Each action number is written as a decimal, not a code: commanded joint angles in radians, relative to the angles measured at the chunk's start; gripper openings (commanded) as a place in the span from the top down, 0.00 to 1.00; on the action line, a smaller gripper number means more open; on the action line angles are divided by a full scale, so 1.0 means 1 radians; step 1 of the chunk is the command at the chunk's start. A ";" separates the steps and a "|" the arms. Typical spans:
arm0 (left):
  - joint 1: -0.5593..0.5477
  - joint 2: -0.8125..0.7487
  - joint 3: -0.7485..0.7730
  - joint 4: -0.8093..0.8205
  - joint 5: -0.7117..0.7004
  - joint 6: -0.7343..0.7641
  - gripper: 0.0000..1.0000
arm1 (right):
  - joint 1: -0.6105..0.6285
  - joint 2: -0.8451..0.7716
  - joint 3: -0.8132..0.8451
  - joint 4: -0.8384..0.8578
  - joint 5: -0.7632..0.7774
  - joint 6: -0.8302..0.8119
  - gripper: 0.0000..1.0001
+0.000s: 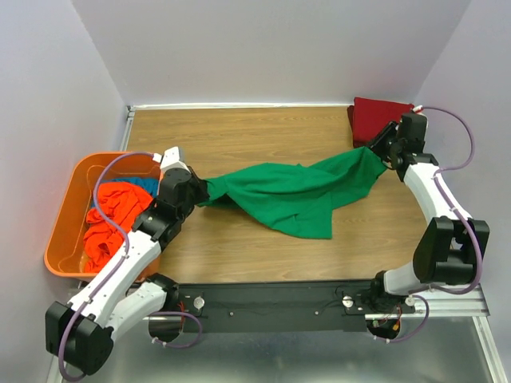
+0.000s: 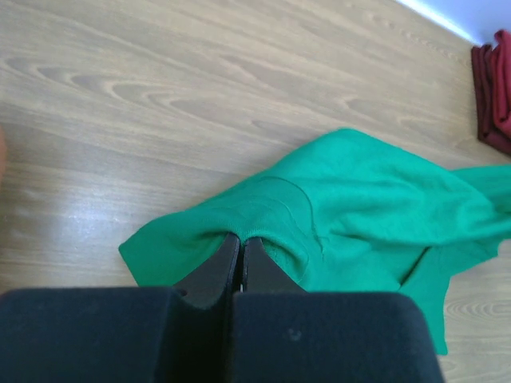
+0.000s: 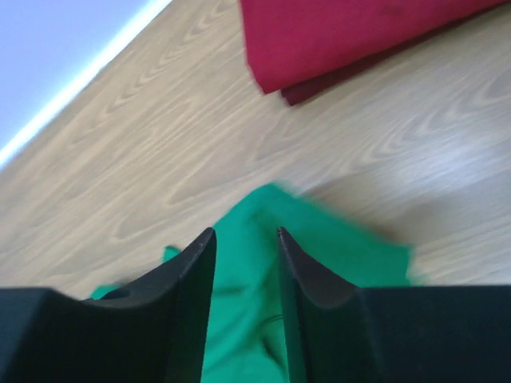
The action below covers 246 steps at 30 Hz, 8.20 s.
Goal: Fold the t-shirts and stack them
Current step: Flatten the tshirt out
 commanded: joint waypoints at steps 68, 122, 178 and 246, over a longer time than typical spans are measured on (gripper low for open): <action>-0.236 0.035 -0.299 0.207 0.237 -0.187 0.56 | 0.356 -0.463 0.034 -0.551 0.670 -0.014 0.99; -0.223 0.251 -0.137 0.072 -0.084 -0.365 1.00 | 0.345 -0.443 -0.061 -0.436 0.397 -0.015 0.99; 0.397 0.945 1.683 0.245 0.574 -0.069 1.00 | 0.158 0.329 1.148 -0.081 0.141 -0.033 0.99; 0.236 0.345 0.220 0.061 0.120 -0.153 0.44 | 0.218 0.466 0.308 0.057 -0.030 -0.126 0.24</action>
